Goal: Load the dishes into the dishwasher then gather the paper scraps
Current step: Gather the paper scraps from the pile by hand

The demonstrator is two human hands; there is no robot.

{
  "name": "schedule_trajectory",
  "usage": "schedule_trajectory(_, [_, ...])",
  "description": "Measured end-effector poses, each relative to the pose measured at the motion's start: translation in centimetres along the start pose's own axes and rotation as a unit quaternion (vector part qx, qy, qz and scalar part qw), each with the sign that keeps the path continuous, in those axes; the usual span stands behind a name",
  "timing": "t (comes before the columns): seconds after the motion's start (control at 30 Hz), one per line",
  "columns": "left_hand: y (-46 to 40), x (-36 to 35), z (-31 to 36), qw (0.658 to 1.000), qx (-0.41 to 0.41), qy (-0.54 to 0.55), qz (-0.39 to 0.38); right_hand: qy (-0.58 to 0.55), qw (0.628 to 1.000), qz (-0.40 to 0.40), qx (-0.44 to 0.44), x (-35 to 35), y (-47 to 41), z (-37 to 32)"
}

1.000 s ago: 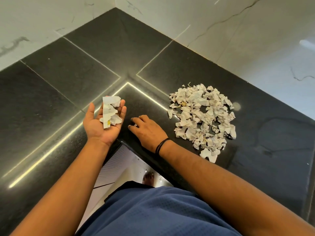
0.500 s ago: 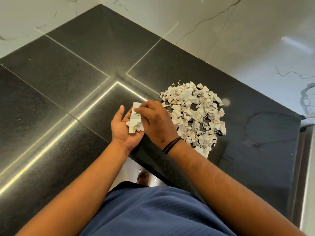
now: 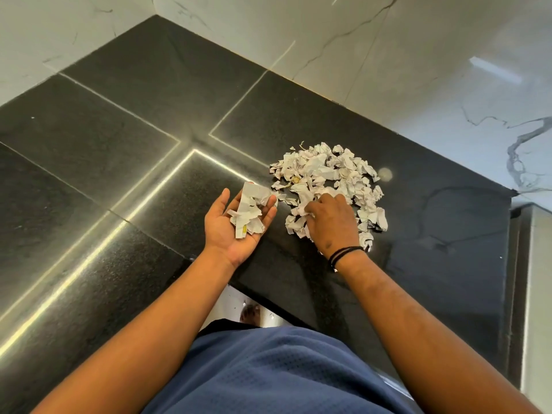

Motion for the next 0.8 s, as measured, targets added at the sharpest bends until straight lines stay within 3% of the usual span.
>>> schedule_trajectory(0.13, [-0.3, 0.0, -0.2, 1.0, 0.003, -0.007, 0.007, -0.103, 0.989, 0.104, -0.018, 1.3, 0.2, -0.9])
schedule_trajectory(0.23, [-0.7, -0.1, -0.3, 1.0, -0.001, -0.007, 0.008, -0.163, 0.97, 0.179, 0.026, 2.7, 1.1, -3.9])
schedule_trajectory(0.3, [-0.8, -0.6, -0.6, 1.0, 0.005, -0.008, -0.006, -0.177, 0.964, 0.185, 0.075, 3.1, 1.6, -6.2])
schedule_trajectory(0.4, [-0.8, -0.7, -0.7, 0.999, 0.022, -0.001, -0.03, -0.175, 0.967, 0.13, 0.133, 2.8, 1.8, -8.1])
schedule_trajectory(0.47, [-0.9, -0.4, -0.4, 0.999, 0.015, 0.008, -0.037, -0.209, 0.963, 0.117, 0.128, 2.8, 1.8, -7.5])
schedule_trajectory(0.6, [-1.1, 0.5, 0.6, 1.0, -0.011, 0.018, -0.022, -0.226, 0.962, 0.151, 0.003, 2.4, 0.6, -2.4])
schedule_trajectory(0.7, [-0.8, 0.5, 0.7, 0.999, -0.019, 0.019, -0.018, -0.132, 0.984, 0.069, -0.097, 1.2, -1.2, 1.5])
schedule_trajectory(0.8, [-0.7, 0.6, 0.6, 1.0, -0.013, 0.014, -0.011, -0.093, 0.987, -0.028, -0.124, 0.3, -2.4, 3.4])
Point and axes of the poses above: each hand's wrist, its own y-axis away from the middle knuckle, its own x-axis out of the back of the hand, z = x × y, the point moved 1 cm from there along -y, towards the middle knuckle, and after that the axes turned 10 degrees about -z, right-handed, at the moved point
